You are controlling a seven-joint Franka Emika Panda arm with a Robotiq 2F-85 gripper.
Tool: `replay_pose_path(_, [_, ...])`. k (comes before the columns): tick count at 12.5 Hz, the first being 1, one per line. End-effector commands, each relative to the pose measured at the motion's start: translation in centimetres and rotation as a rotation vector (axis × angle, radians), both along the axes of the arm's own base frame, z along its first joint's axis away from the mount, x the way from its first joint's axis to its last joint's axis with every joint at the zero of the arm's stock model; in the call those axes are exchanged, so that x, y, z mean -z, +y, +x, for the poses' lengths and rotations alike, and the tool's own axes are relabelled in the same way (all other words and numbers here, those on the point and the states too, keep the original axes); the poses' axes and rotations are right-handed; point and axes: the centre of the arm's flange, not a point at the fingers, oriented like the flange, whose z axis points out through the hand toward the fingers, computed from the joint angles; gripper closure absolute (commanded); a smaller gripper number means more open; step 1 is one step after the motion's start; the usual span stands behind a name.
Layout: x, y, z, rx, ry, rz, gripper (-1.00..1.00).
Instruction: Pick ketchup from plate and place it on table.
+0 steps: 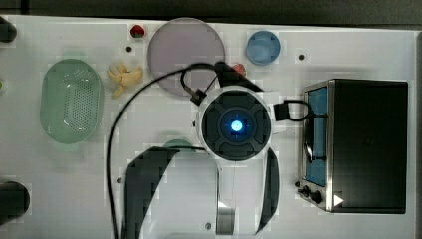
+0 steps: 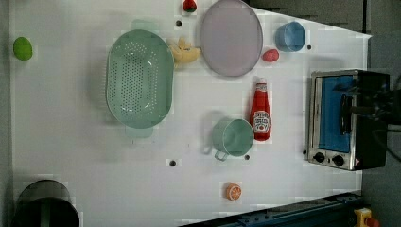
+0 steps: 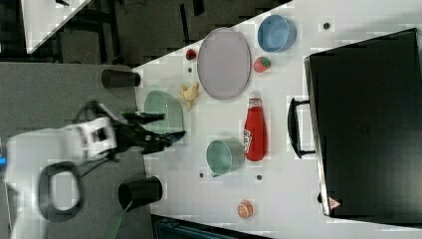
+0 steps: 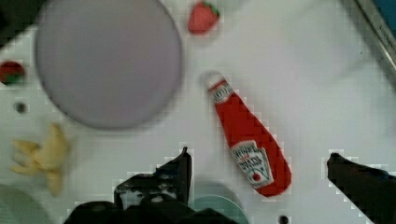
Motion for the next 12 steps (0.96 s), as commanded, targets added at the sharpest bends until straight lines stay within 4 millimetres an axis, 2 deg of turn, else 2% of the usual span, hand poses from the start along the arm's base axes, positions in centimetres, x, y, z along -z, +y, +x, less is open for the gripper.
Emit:
replay_pose_path(1, [-4.2,-0.3,0.4,0.078,0.041,0.012,-1.0])
replay_pose_path(4, [-8.3,-0.8,0.0,0.092,0.082,0.013,-1.0])
replay_pose_path(6, [-9.9,-0.8,-0.6,0.094,0.123,0.013,-1.0])
replay_pose_path(8, [-10.0,-0.8,-1.2,0.095,0.17,0.013,-1.0])
replay_pose_path(12, [-9.7,-0.8,-1.1,0.095,0.176,0.013,-1.0])
